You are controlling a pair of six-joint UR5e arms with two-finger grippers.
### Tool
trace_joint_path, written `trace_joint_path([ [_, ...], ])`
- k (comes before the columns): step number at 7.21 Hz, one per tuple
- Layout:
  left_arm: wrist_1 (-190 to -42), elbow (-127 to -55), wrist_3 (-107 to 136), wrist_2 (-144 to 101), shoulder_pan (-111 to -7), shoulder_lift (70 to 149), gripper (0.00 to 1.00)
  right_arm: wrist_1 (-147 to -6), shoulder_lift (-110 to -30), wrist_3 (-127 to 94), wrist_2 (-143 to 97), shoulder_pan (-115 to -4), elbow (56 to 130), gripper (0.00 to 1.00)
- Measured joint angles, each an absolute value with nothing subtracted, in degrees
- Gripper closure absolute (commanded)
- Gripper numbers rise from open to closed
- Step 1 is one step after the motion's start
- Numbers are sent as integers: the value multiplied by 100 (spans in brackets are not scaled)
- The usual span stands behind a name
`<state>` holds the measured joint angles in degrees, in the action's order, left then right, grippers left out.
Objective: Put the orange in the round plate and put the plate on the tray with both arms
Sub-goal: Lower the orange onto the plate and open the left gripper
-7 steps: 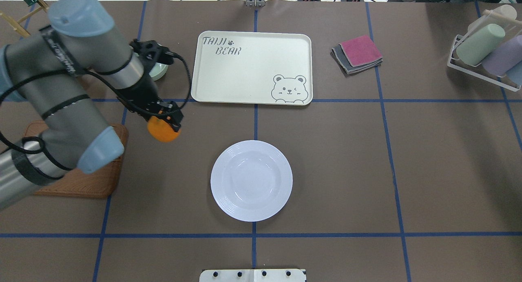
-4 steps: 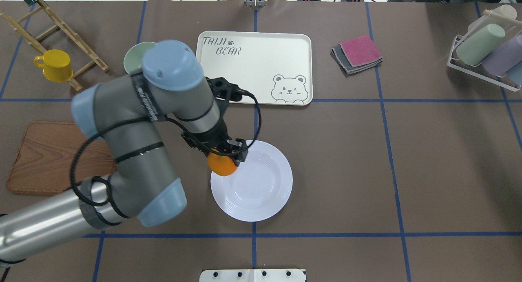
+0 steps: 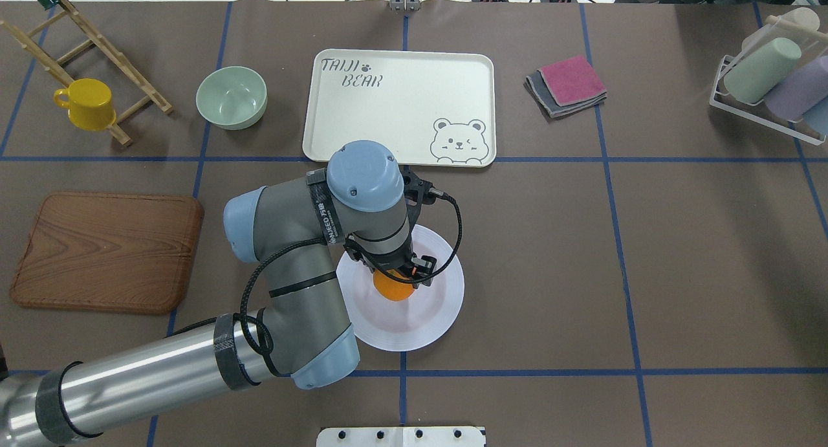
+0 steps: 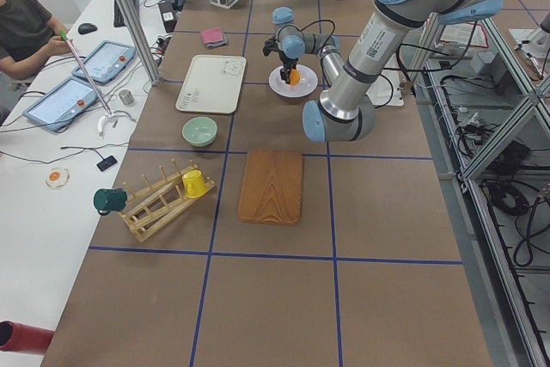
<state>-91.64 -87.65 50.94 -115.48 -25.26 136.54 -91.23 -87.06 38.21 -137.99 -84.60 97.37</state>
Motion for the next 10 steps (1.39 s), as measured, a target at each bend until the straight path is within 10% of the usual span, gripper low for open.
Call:
trace_joint_path([
  [1, -9172, -8747, 5091, -11543, -2508, 13625, 74, -9123, -8698, 3822, -13799, -8457, 9728, 0],
  [3, -9208, -8740, 5089, -11541, -2495, 13584, 1, -9123, -8693, 3823, -13803, -8455, 9726, 0],
  [10, -9817, -9830, 5022, -11070, -2839, 12605, 1, -7747, -8743, 1705, -13797, -7605, 9790, 0],
])
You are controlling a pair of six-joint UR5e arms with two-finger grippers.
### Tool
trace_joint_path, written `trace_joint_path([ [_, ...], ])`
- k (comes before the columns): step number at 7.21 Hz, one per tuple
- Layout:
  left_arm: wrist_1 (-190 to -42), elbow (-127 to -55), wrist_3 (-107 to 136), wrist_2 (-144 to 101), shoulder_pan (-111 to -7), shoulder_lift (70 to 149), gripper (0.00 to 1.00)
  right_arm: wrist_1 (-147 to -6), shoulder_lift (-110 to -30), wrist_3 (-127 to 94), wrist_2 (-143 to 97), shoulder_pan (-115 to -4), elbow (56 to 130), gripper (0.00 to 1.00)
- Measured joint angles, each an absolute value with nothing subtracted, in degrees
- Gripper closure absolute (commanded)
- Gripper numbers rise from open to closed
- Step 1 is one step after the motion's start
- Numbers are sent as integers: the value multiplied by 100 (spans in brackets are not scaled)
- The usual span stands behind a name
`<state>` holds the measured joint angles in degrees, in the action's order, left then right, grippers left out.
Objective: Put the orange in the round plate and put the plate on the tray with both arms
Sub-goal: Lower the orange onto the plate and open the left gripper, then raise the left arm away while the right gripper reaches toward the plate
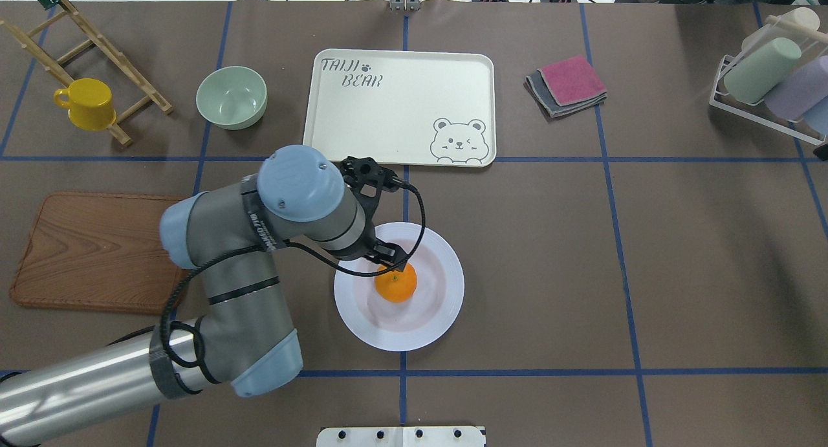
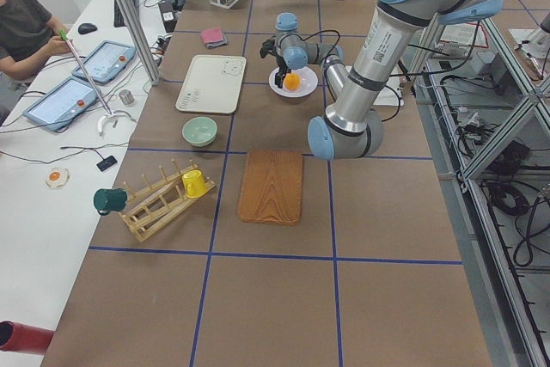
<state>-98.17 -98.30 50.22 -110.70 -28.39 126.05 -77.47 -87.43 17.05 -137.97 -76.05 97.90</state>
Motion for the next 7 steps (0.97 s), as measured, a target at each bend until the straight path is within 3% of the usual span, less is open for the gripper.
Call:
trace_joint_path([
  [3, -9840, -10147, 3852, -11804, -3782, 11753, 1, -5730, -8763, -1764, -13451, -6080, 10019, 0],
  [7, -9833, -10127, 1980, -12749, -5144, 10925, 1, -5059, -8091, -6140, -11057, -3499, 10766, 0],
])
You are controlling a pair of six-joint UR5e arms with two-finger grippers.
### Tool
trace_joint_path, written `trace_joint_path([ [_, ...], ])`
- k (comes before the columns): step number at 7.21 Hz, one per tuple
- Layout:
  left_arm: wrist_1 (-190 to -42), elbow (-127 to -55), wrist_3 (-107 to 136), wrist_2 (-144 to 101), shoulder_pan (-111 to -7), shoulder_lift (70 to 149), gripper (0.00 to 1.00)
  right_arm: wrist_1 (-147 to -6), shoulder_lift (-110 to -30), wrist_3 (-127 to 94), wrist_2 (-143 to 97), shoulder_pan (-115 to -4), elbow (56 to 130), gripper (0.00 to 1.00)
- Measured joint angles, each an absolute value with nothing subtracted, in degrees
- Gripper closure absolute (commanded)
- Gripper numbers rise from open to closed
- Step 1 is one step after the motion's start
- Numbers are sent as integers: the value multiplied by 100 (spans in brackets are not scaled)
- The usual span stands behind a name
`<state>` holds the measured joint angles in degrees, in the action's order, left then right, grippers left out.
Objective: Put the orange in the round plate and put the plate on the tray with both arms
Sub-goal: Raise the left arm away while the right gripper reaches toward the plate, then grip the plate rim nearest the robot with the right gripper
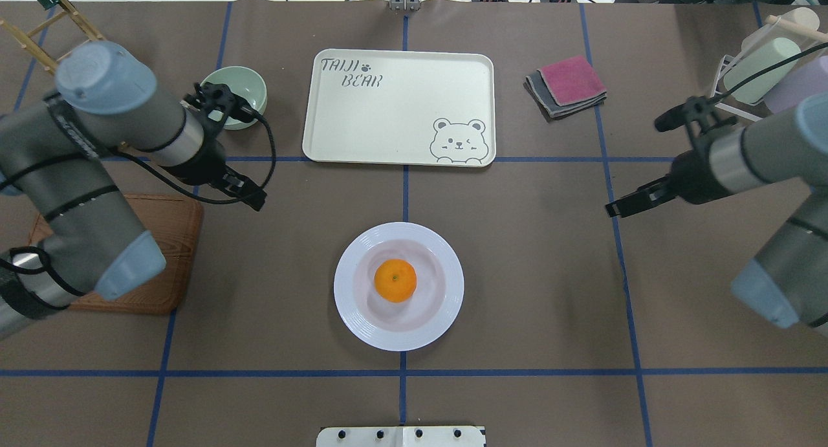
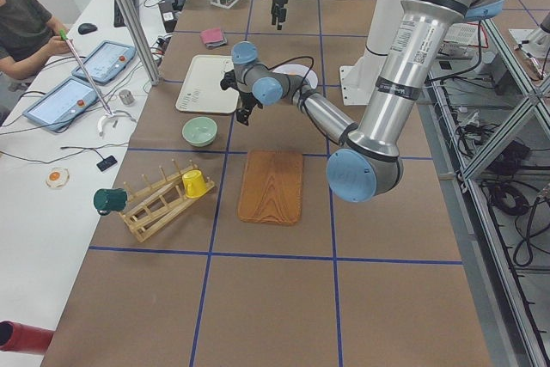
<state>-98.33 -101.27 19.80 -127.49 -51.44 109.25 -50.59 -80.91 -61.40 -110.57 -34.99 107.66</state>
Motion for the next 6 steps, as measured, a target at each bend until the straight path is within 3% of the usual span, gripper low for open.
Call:
trace_joint_path([
  [4, -9826, -10030, 1435, -12848, -5497, 10772, 1, -3160, -7927, -9799, -6691, -986, 10708, 0],
  [6, -9826, -10036, 1457, -12846, -5499, 10800, 1, -2975, -7906, -10643, -5824, -585, 10710, 0],
])
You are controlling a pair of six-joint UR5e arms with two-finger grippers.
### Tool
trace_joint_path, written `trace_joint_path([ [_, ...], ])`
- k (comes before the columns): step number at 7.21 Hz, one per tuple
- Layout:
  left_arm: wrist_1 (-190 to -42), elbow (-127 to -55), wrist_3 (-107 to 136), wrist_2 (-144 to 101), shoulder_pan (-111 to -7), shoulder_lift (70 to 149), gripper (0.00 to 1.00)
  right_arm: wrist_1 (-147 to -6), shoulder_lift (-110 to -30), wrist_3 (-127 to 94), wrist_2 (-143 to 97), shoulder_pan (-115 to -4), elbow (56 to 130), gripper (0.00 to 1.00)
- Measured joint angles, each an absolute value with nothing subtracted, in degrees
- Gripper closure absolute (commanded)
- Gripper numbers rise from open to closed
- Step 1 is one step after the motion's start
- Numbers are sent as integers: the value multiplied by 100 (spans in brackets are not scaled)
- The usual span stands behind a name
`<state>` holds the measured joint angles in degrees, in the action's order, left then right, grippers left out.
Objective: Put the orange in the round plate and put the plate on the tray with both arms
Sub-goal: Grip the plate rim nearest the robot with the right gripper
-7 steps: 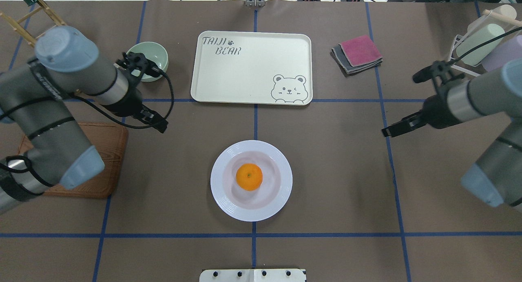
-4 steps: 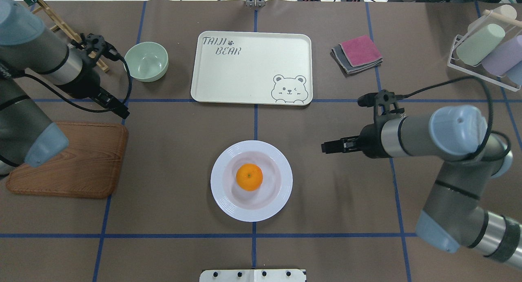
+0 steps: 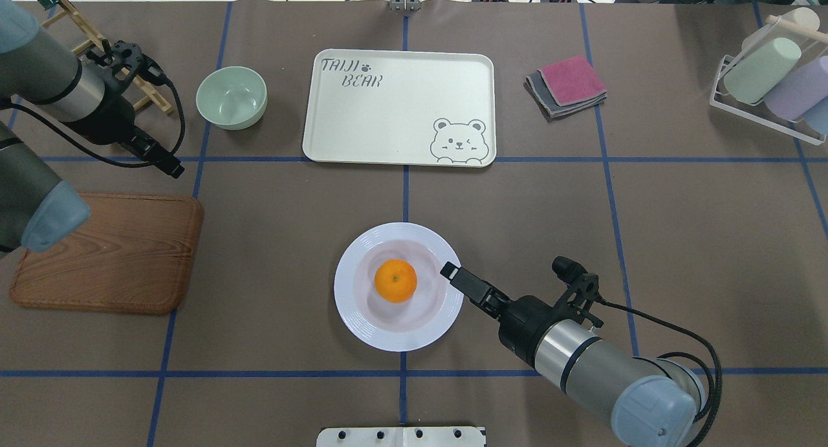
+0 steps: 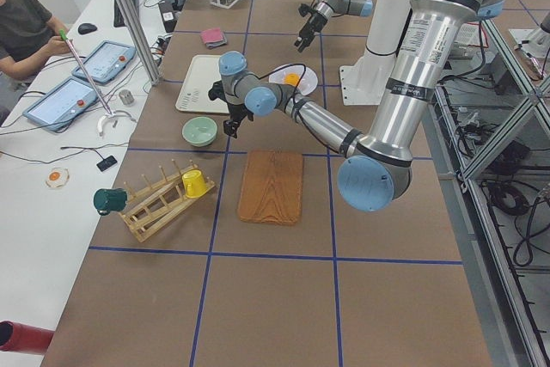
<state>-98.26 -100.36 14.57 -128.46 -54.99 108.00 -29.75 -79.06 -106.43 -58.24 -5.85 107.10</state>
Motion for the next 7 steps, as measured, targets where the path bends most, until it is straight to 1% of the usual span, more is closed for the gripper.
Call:
trace_joint_path([
  [3, -9826, -10040, 1520, -12846, -5492, 10840, 1, -2935, -7828, -10975, -5799, -522, 10431, 0],
  [5, -9826, -10038, 1521, -12849, -5494, 10836, 1, -2920, -7569, -11017, -6144, -598, 10024, 0],
  [7, -9826, -10033, 1523, -12849, -5494, 10833, 1, -2780, -7475, -11012, -6435, -706, 9709, 0],
])
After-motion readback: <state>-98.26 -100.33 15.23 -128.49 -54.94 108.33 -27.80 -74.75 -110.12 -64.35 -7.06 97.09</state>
